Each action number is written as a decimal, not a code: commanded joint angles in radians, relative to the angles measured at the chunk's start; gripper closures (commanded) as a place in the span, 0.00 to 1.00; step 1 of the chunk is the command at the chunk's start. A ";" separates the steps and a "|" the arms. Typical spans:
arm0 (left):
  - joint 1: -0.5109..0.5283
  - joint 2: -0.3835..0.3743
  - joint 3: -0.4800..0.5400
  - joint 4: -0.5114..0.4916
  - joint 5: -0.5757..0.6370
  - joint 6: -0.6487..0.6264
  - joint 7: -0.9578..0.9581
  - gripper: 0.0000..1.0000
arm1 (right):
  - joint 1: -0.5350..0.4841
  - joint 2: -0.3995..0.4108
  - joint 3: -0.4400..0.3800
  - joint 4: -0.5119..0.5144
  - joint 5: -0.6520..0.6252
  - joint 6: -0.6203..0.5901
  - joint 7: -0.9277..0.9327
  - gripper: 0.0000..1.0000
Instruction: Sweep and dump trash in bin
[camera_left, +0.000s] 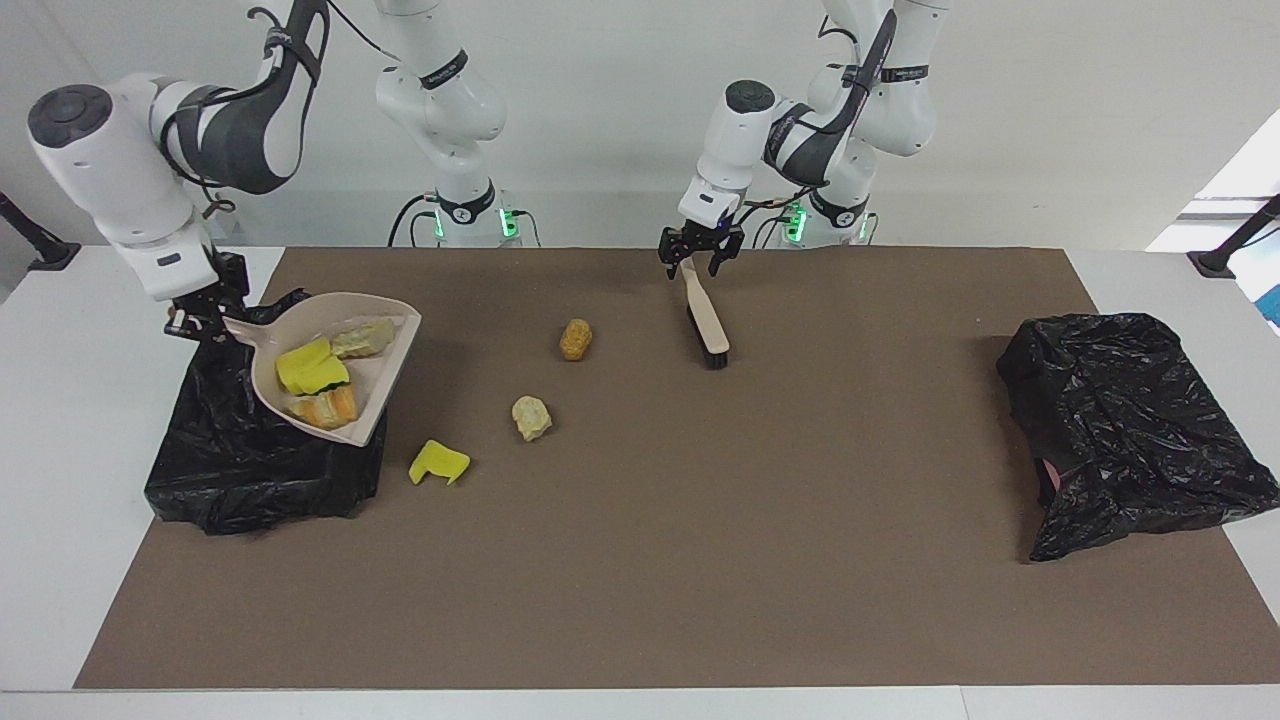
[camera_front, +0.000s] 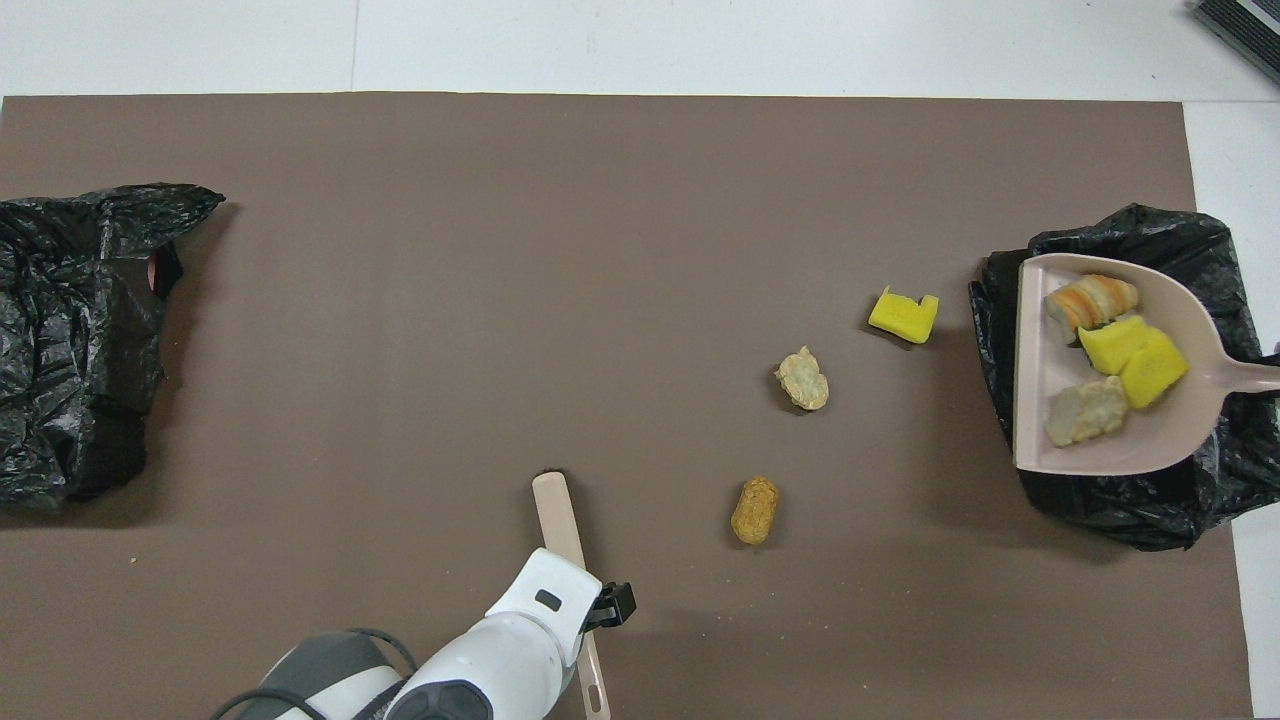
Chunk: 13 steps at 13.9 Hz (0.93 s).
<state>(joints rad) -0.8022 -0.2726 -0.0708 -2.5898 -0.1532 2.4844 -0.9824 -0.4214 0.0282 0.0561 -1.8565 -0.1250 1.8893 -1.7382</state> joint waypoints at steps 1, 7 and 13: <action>0.116 0.009 0.000 0.109 0.020 -0.142 0.115 0.00 | -0.071 -0.043 0.008 -0.049 -0.014 0.068 -0.122 1.00; 0.450 0.018 0.008 0.235 0.021 -0.309 0.595 0.00 | -0.094 -0.071 0.010 -0.130 -0.311 0.254 -0.083 1.00; 0.740 0.168 0.008 0.587 0.037 -0.599 0.975 0.00 | 0.051 -0.077 0.011 -0.132 -0.664 0.168 0.262 1.00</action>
<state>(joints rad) -0.1183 -0.2048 -0.0499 -2.1715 -0.1415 1.9957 -0.0546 -0.4118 -0.0119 0.0652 -1.9602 -0.6913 2.0981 -1.5635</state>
